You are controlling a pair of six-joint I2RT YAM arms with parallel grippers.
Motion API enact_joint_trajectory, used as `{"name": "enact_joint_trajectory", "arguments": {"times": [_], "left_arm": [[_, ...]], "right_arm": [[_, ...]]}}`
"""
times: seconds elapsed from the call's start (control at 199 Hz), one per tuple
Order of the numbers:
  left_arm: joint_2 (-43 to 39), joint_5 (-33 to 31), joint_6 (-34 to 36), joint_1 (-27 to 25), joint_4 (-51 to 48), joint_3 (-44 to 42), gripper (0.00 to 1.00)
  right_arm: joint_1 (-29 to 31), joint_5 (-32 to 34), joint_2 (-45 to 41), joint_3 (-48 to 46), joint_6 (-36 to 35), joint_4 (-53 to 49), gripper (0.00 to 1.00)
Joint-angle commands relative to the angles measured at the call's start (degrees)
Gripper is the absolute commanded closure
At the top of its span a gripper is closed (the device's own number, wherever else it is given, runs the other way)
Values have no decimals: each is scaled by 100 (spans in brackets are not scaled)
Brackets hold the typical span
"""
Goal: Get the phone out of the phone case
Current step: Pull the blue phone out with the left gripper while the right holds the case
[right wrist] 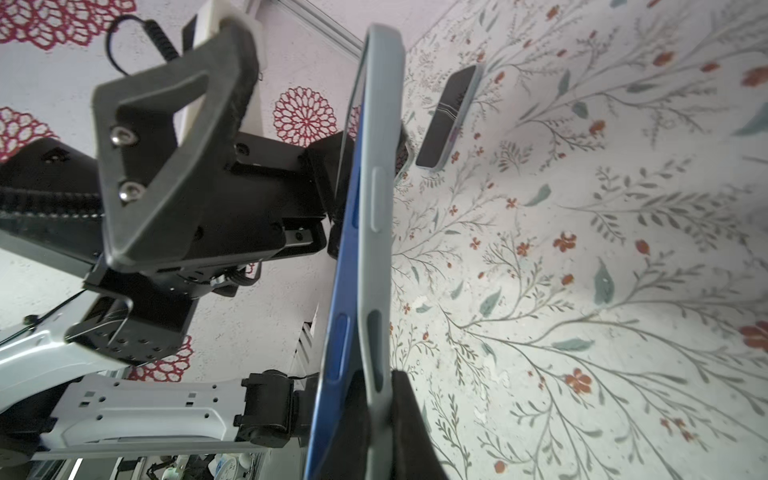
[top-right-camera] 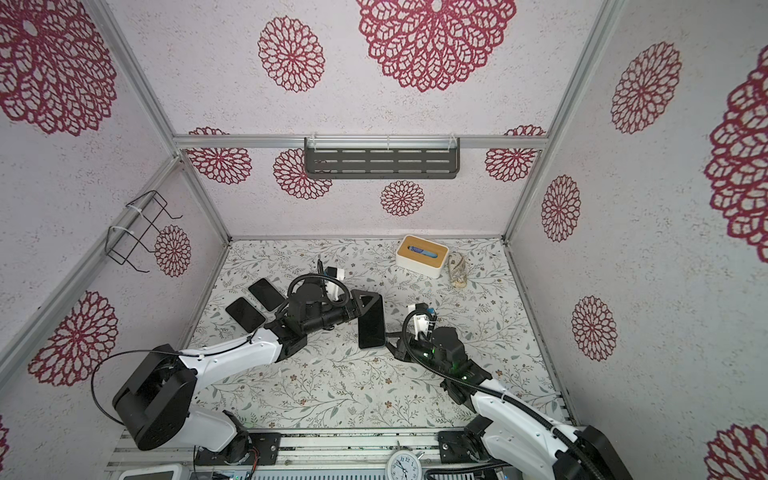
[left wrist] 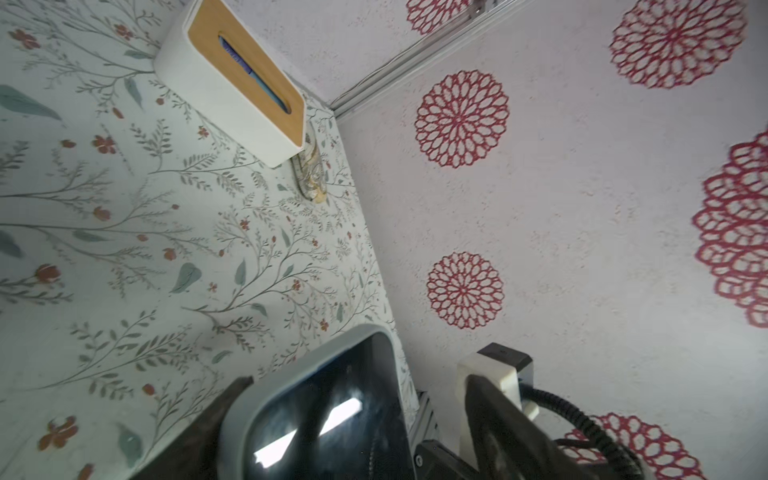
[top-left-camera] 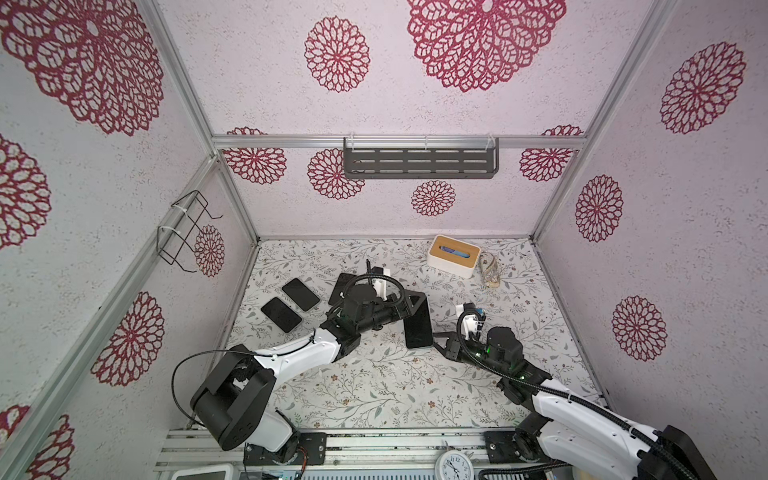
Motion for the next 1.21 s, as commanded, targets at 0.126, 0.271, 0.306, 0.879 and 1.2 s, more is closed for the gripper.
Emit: {"name": "enact_joint_trajectory", "arguments": {"times": [0.126, 0.271, 0.306, 0.879, 1.2], "left_arm": [[-145, -925, 1012, -372, -661, -56, 5], [-110, -1213, 1627, -883, -949, 89, 4], [-115, -1267, 1789, -1009, -1055, 139, 4], [489, -2780, 3328, -2436, -3449, 1161, 13], [838, -3353, 3473, -2481, -3575, 1282, 19]], "right_arm": [[10, 626, -97, -303, 266, 273, 100], [4, 722, 37, -442, 244, 270, 100], [8, 738, 60, -459, 242, 274, 100], [-5, 765, 83, -588, 251, 322, 100], [-5, 731, -13, -672, 287, 339, 100]]}}
